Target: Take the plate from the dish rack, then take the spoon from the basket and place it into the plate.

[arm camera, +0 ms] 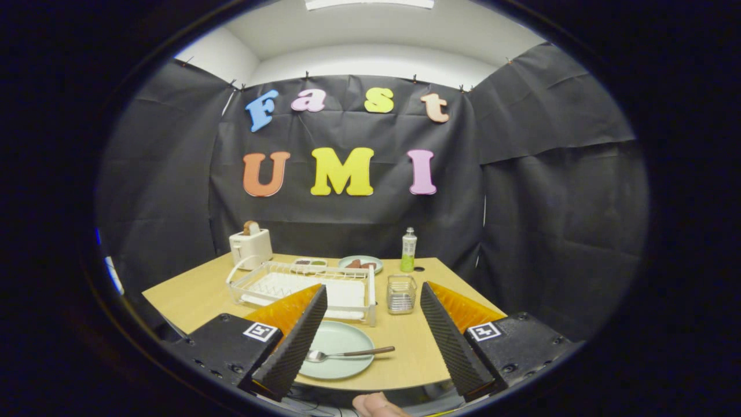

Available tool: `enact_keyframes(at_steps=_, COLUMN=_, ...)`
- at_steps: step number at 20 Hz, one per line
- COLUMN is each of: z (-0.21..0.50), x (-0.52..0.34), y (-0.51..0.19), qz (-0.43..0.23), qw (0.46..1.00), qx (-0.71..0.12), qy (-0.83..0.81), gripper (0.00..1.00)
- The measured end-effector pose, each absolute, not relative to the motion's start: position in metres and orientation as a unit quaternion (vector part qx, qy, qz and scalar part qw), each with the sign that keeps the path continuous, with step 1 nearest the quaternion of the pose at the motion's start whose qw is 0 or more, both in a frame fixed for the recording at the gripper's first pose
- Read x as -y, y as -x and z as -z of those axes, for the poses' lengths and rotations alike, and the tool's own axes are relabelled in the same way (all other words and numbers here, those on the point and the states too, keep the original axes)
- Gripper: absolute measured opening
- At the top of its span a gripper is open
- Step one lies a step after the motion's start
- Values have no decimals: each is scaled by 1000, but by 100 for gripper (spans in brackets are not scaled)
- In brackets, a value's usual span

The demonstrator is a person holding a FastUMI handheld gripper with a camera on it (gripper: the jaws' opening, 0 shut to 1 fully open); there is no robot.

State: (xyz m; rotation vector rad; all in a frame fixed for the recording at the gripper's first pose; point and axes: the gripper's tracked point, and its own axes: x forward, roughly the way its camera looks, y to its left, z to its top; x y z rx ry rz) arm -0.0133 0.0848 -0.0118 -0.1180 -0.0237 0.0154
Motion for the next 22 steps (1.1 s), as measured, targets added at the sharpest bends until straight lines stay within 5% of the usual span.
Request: enact_keyframes(at_steps=22, z=13, x=-88, y=14, qz=-3, qw=998, qx=27, qy=50, gripper=100)
